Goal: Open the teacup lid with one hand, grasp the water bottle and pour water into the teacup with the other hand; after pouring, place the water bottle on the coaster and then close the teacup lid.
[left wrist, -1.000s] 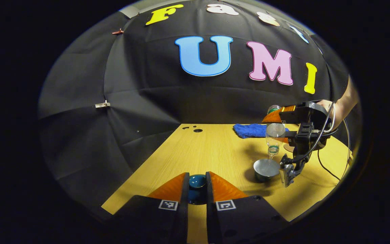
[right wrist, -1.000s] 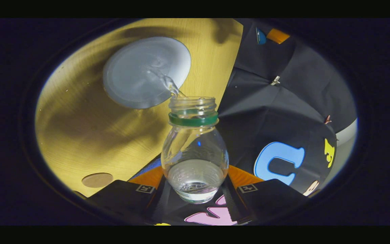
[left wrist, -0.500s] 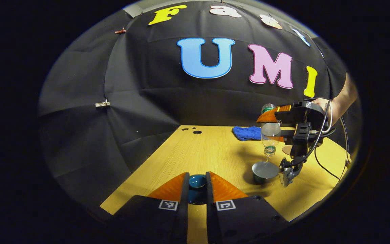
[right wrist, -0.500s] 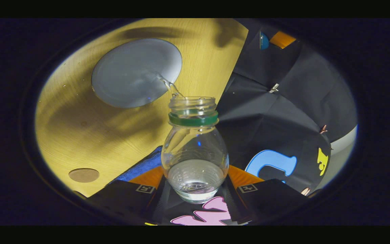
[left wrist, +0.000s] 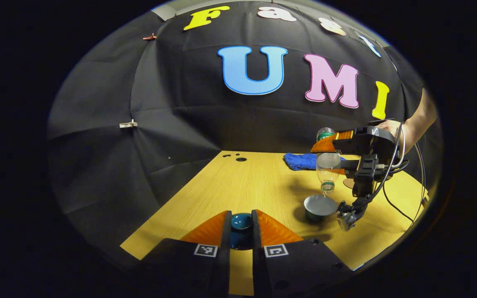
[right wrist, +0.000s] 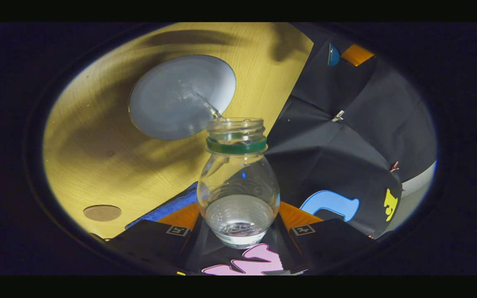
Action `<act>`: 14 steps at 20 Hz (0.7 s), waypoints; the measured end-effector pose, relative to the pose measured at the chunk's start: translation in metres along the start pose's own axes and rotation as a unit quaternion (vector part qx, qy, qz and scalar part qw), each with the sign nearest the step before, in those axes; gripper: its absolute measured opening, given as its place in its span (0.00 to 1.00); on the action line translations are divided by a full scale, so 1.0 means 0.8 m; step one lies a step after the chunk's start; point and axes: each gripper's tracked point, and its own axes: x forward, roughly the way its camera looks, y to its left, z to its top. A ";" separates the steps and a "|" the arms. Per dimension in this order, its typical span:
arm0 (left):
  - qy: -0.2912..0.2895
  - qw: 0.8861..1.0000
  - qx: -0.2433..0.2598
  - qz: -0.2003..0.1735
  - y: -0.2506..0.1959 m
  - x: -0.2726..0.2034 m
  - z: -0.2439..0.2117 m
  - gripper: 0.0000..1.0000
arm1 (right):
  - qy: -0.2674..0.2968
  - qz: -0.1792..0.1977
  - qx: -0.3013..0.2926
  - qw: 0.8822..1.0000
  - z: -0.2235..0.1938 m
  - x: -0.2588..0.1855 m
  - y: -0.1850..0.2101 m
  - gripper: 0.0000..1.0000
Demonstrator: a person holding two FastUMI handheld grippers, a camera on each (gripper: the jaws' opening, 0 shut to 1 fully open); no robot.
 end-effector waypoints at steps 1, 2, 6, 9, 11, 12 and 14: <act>0.000 1.000 0.000 0.001 -0.002 0.000 -0.001 0.26 | 0.002 0.003 0.005 1.000 -0.001 -0.001 0.002 0.74; 0.000 1.000 0.001 0.003 -0.003 -0.002 0.001 0.26 | 0.003 0.008 0.012 1.000 -0.001 -0.002 0.004 0.74; -0.004 1.000 0.000 0.012 -0.003 -0.004 0.013 0.23 | 0.027 0.030 0.096 0.995 -0.011 -0.006 0.019 0.74; -0.006 1.000 -0.001 0.020 -0.005 -0.007 0.027 0.26 | 0.063 0.055 0.202 0.976 -0.028 -0.024 0.039 0.74; -0.008 1.000 0.000 0.024 -0.010 -0.009 0.041 0.23 | 0.086 0.075 0.274 0.955 -0.044 -0.037 0.046 0.74; -0.009 1.000 0.000 0.025 -0.013 -0.009 0.049 0.26 | 0.095 0.083 0.314 0.941 -0.053 -0.042 0.047 0.74; -0.005 1.000 -0.009 0.030 -0.022 -0.011 0.065 0.27 | 0.111 0.083 0.398 0.907 -0.072 -0.060 0.038 0.74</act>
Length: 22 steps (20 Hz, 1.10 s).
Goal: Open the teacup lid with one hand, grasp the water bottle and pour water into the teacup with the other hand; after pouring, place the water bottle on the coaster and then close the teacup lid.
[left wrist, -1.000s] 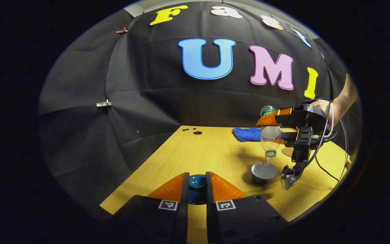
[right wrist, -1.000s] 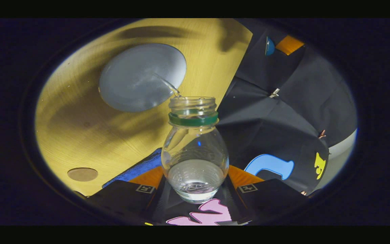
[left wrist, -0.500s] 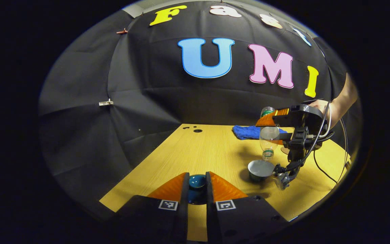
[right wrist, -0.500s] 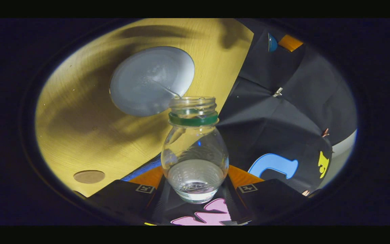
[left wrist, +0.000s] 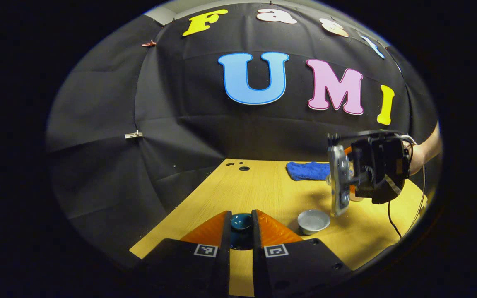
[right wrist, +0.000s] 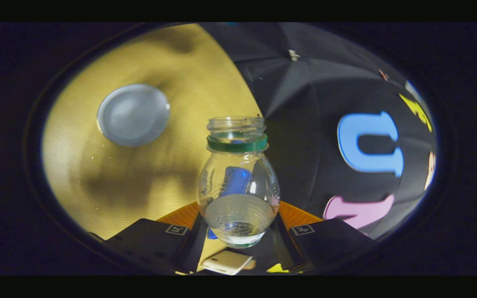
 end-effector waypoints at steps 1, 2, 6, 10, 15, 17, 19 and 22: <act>0.000 1.000 -0.013 0.002 -0.006 -0.002 0.009 0.23 | 0.002 0.003 0.052 0.999 -0.006 -0.010 -0.011 0.74; -0.003 1.000 -0.024 0.003 -0.016 -0.004 0.023 0.26 | 0.004 0.008 0.113 0.994 -0.012 -0.018 -0.022 0.75; -0.016 0.999 -0.034 0.014 -0.048 -0.007 0.061 0.27 | 0.000 0.029 0.329 0.944 -0.046 -0.041 -0.058 0.75; -0.033 0.998 -0.060 0.013 -0.076 0.012 0.090 0.23 | -0.032 0.055 0.500 0.864 -0.091 -0.038 -0.074 0.75; -0.032 0.997 -0.062 0.012 -0.099 0.049 0.072 0.26 | -0.046 0.029 0.594 0.803 -0.166 -0.013 -0.052 0.75; -0.032 0.997 -0.066 0.015 -0.103 0.060 0.061 0.23 | -0.061 0.027 0.620 0.782 -0.177 0.003 -0.042 0.75; -0.021 0.997 -0.068 0.023 -0.103 0.069 0.041 0.27 | -0.073 0.020 0.640 0.765 -0.182 0.012 -0.029 0.75; -0.014 0.997 -0.068 0.026 -0.106 0.074 0.023 0.27 | -0.080 0.005 0.647 0.758 -0.183 0.028 -0.009 0.75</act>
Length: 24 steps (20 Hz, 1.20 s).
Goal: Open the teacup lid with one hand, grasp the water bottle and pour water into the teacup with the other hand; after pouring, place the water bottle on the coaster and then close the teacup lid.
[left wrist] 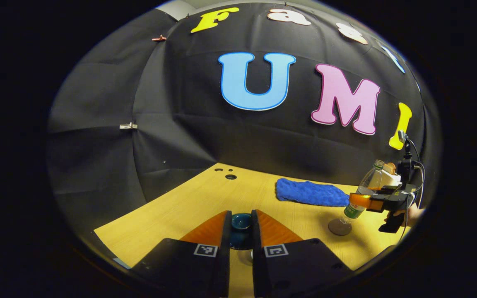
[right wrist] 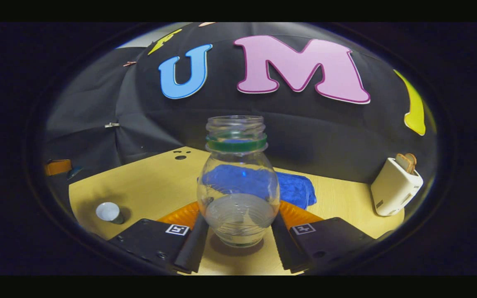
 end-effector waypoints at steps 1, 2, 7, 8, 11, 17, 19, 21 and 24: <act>0.004 1.000 0.002 0.000 -0.002 0.000 -0.008 0.26 | 0.000 0.004 0.006 1.000 -0.007 0.003 0.003 0.75; 0.008 1.000 0.004 0.001 -0.002 0.001 -0.013 0.27 | -0.002 0.005 0.013 1.000 -0.011 0.007 0.004 0.74; 0.015 1.000 0.002 -0.004 -0.012 0.000 -0.028 0.27 | -0.005 -0.002 0.003 1.000 -0.019 0.008 0.007 0.78; 0.016 1.000 0.004 -0.007 -0.014 0.000 -0.028 0.26 | -0.006 -0.005 0.001 1.000 -0.021 0.008 0.007 0.78; 0.016 1.000 0.005 -0.013 -0.021 -0.003 -0.028 0.22 | -0.004 -0.010 -0.007 1.000 -0.019 0.006 0.010 0.81; 0.011 1.000 0.008 -0.016 -0.027 -0.002 -0.025 0.23 | -0.005 -0.012 -0.016 1.000 -0.013 -0.004 0.015 0.99; 0.011 1.000 0.006 -0.016 -0.029 0.000 -0.023 0.27 | -0.002 -0.011 -0.016 1.000 -0.015 -0.011 0.016 0.96; 0.010 1.000 0.007 -0.018 -0.034 0.004 -0.023 0.26 | 0.008 -0.021 -0.012 1.000 -0.026 -0.022 0.012 0.96; 0.008 1.000 0.015 -0.023 -0.039 0.015 -0.027 0.26 | 0.002 -0.039 -0.009 0.999 -0.032 -0.044 0.001 0.98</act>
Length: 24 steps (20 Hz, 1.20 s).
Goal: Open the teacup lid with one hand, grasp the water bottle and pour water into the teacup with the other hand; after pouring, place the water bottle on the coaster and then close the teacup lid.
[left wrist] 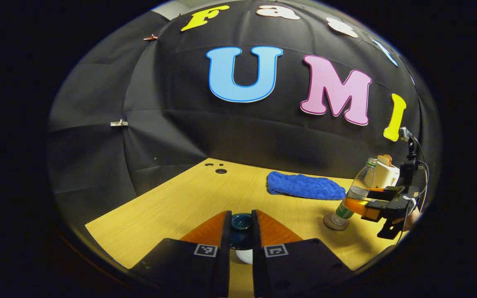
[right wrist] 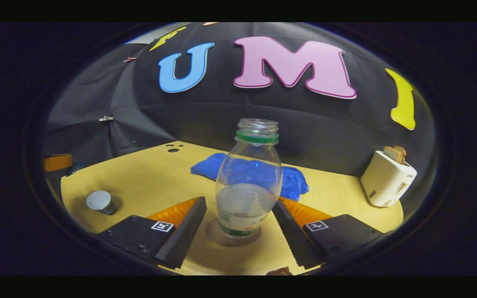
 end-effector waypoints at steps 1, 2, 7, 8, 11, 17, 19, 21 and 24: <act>0.002 1.000 -0.001 -0.004 -0.004 0.003 -0.005 0.26 | -0.001 0.005 0.002 1.000 -0.003 -0.004 0.003 0.98; 0.003 1.000 -0.003 -0.006 -0.007 0.004 -0.007 0.23 | 0.002 0.010 0.002 1.000 -0.007 -0.007 0.004 0.98; 0.015 1.000 0.009 -0.014 -0.019 0.012 -0.031 0.26 | 0.026 0.019 0.004 0.999 -0.030 -0.025 0.016 0.97; 0.018 1.000 0.012 -0.018 -0.022 0.013 -0.036 0.26 | 0.028 0.019 0.006 0.999 -0.036 -0.034 0.018 0.99; 0.027 0.999 0.029 -0.025 -0.030 0.020 -0.055 0.23 | 0.061 0.020 0.002 0.998 -0.064 -0.069 0.019 0.99; 0.042 0.997 0.057 -0.038 -0.042 0.027 -0.090 0.23 | 0.084 0.027 0.045 0.995 -0.078 -0.112 0.029 0.98; 0.048 0.996 0.064 -0.041 -0.045 0.028 -0.099 0.31 | 0.088 0.031 0.076 0.993 -0.077 -0.117 0.036 0.98; 0.047 0.996 0.067 -0.040 -0.046 0.029 -0.103 0.24 | 0.087 0.027 0.091 0.992 -0.076 -0.120 0.034 0.98; 0.049 0.995 0.076 -0.034 -0.044 0.030 -0.105 0.32 | 0.080 0.024 0.096 0.992 -0.068 -0.122 0.033 0.99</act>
